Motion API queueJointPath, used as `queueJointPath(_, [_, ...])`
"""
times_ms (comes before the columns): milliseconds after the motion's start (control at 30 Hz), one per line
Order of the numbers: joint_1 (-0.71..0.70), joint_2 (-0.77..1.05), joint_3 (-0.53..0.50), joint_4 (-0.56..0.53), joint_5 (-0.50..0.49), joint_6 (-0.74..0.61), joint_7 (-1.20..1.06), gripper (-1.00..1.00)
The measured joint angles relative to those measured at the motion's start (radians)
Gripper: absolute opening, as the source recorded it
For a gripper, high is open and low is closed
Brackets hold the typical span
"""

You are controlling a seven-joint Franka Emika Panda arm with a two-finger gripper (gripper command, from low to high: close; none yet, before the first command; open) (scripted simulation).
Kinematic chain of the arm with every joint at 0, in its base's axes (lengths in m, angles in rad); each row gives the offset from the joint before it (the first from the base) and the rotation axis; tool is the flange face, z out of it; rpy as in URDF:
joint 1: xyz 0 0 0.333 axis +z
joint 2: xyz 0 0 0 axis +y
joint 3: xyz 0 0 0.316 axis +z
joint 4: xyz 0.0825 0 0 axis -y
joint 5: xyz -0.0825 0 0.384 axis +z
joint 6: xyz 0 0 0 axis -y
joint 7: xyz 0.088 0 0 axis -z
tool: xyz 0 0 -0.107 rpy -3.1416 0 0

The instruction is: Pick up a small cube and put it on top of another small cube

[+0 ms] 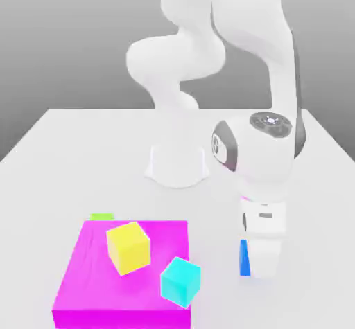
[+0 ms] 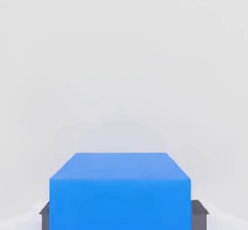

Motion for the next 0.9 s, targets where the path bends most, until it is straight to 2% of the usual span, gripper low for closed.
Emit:
queueJointPath(100, [0.006, -0.015, -0.008, -0.002, -0.005, -0.011, 0.003, -1.00])
queueJointPath(400, [0.026, -0.237, -0.067, -0.037, -0.067, -0.199, 0.055, -1.00])
queueJointPath(600, [-0.118, -0.350, -0.137, 0.019, -0.062, -0.372, 0.091, -1.00])
queueJointPath(900, [-0.335, -0.518, -0.256, 0.109, -0.182, -0.620, 0.236, -1.00])
